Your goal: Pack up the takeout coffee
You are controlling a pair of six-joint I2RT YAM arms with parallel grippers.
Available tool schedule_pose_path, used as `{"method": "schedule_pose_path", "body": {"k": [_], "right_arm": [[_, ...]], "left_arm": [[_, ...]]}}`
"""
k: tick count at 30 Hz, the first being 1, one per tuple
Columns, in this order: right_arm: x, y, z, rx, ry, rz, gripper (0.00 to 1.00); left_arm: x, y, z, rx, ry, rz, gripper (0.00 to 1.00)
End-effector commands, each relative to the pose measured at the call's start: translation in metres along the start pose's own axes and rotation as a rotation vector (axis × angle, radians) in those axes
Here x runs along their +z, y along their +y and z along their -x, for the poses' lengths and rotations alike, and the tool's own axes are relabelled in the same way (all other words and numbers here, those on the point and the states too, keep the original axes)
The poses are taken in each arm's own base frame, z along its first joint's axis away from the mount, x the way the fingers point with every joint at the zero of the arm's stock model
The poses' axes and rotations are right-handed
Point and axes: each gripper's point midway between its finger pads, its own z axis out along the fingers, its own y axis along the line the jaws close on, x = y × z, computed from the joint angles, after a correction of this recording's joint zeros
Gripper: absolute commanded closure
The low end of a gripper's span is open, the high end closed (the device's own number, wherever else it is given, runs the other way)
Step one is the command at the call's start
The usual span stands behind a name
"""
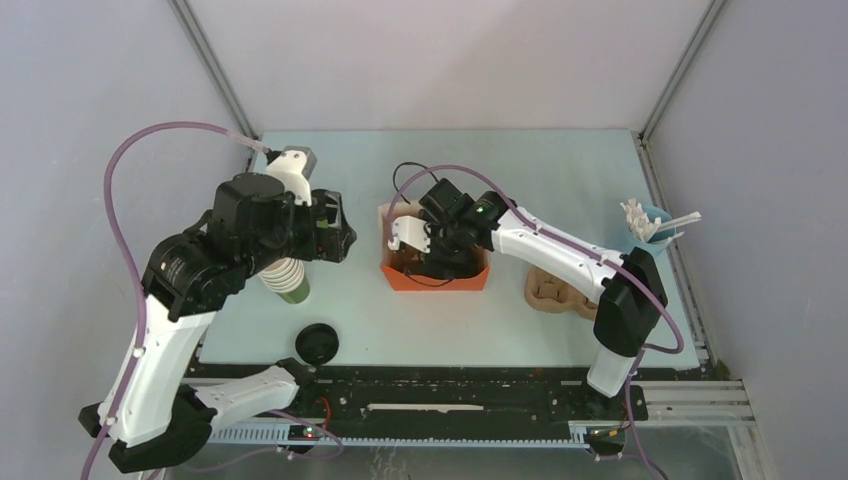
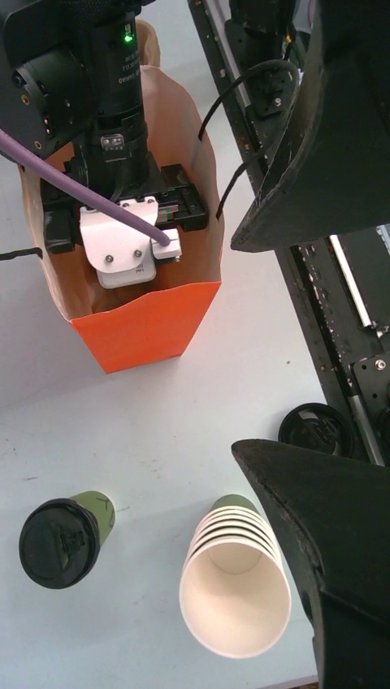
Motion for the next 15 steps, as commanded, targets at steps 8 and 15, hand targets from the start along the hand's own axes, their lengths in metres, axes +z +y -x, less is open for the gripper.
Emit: {"method": "schedule_pose_path", "body": {"k": [8,15], "right_arm": [[-0.048,-0.013,0.011,0.159,-0.004,-0.093,0.00],[-0.064,-0.014,0.016,0.227,0.026,-0.165,0.00]], "left_arm": [[0.024,-0.021,-0.002,-0.018,0.065,-0.073,0.10],[0.032,-0.024,0.001,-0.038,0.069,-0.073,0.15]]}}
